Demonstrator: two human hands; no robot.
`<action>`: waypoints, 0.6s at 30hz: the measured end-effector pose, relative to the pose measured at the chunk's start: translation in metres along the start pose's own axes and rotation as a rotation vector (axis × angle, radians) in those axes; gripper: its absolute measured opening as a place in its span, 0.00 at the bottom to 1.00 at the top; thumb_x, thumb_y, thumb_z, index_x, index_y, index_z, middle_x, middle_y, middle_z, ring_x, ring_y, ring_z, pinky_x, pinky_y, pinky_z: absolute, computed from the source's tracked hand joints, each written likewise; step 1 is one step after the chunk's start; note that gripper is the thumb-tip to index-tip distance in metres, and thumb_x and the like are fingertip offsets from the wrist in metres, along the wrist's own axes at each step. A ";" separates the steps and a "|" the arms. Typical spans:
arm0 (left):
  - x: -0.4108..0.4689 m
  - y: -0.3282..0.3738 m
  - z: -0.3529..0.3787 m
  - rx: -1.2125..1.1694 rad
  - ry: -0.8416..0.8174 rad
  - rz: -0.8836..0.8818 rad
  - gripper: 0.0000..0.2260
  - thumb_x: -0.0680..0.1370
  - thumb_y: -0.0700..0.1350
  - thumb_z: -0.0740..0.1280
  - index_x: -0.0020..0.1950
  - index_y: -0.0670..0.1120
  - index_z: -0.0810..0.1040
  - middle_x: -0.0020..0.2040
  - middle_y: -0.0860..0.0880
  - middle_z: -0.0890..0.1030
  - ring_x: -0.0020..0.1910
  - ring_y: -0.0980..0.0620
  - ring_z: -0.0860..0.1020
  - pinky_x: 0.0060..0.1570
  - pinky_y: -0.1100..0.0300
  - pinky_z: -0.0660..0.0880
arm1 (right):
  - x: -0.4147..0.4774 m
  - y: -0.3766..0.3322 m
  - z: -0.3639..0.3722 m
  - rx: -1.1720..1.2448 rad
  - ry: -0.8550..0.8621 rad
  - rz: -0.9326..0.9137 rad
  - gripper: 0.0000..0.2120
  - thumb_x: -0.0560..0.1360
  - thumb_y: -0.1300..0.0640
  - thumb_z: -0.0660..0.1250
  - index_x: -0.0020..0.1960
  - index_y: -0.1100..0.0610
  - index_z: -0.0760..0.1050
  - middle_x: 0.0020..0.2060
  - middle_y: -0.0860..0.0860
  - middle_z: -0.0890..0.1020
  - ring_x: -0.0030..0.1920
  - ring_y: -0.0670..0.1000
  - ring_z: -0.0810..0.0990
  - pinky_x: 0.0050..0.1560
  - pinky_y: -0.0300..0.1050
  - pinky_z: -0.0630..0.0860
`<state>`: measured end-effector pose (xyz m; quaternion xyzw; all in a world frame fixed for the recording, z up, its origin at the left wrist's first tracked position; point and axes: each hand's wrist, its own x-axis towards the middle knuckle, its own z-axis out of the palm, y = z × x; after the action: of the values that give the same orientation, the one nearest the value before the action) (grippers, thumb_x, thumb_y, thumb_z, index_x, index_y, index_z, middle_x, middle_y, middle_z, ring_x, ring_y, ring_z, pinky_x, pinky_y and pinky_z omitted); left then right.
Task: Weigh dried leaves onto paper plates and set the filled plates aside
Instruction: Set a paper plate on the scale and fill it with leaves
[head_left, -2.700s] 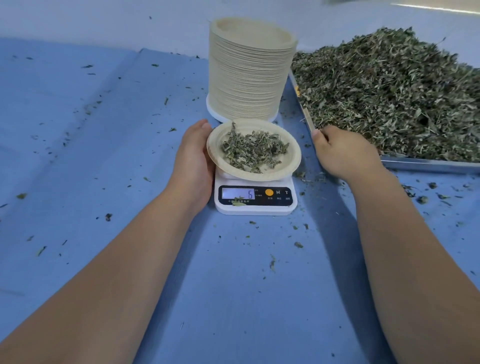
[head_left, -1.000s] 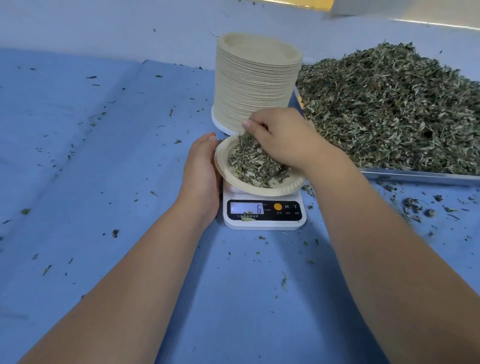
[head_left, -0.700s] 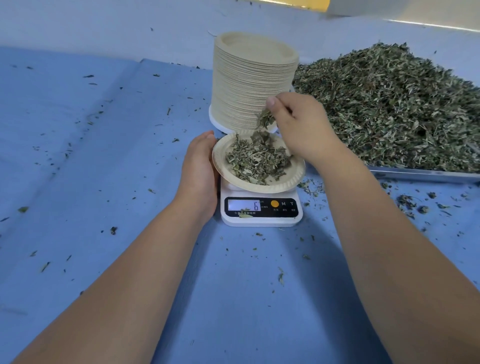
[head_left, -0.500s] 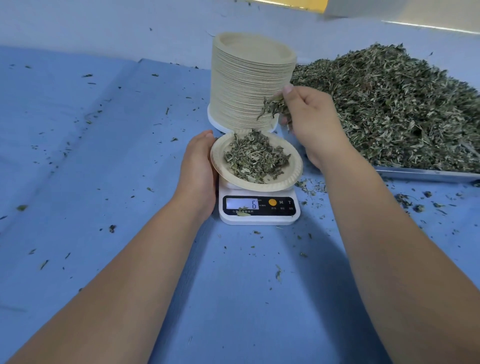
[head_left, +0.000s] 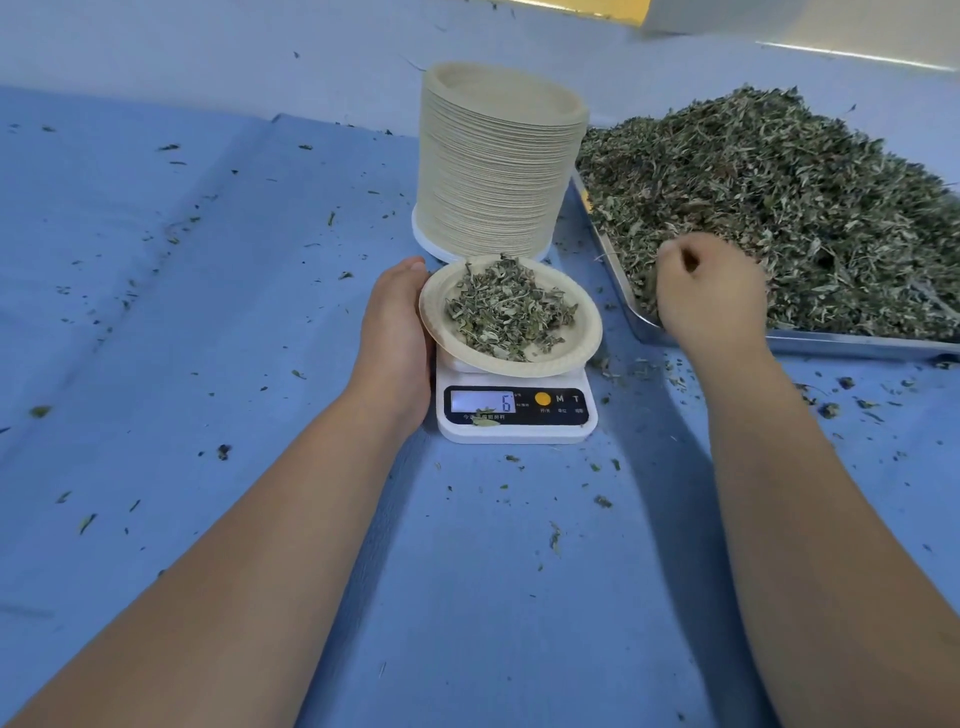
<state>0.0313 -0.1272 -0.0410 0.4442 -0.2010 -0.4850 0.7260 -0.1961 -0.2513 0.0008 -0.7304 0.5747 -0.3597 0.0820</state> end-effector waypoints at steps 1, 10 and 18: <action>0.001 0.000 0.000 -0.008 0.012 -0.009 0.05 0.84 0.49 0.61 0.54 0.52 0.76 0.32 0.62 0.83 0.36 0.63 0.84 0.41 0.59 0.78 | -0.001 0.004 0.003 -0.072 -0.031 -0.007 0.16 0.82 0.48 0.57 0.55 0.54 0.81 0.44 0.54 0.84 0.44 0.58 0.80 0.46 0.51 0.78; -0.007 0.004 0.004 0.027 0.047 0.010 0.21 0.79 0.50 0.65 0.67 0.39 0.76 0.49 0.52 0.78 0.55 0.47 0.80 0.67 0.45 0.75 | -0.028 -0.015 0.015 -0.039 0.038 -0.258 0.16 0.83 0.53 0.56 0.65 0.56 0.78 0.58 0.53 0.82 0.62 0.57 0.75 0.61 0.55 0.71; -0.006 0.005 0.004 -0.018 0.025 0.009 0.09 0.72 0.49 0.66 0.49 0.47 0.74 0.48 0.47 0.73 0.50 0.46 0.75 0.61 0.46 0.73 | -0.039 -0.027 0.025 -0.214 -0.006 -0.273 0.18 0.83 0.48 0.52 0.44 0.53 0.75 0.28 0.45 0.67 0.39 0.55 0.69 0.50 0.51 0.62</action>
<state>0.0285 -0.1226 -0.0339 0.4430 -0.1897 -0.4778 0.7345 -0.1626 -0.2151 -0.0194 -0.8074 0.5048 -0.3021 -0.0442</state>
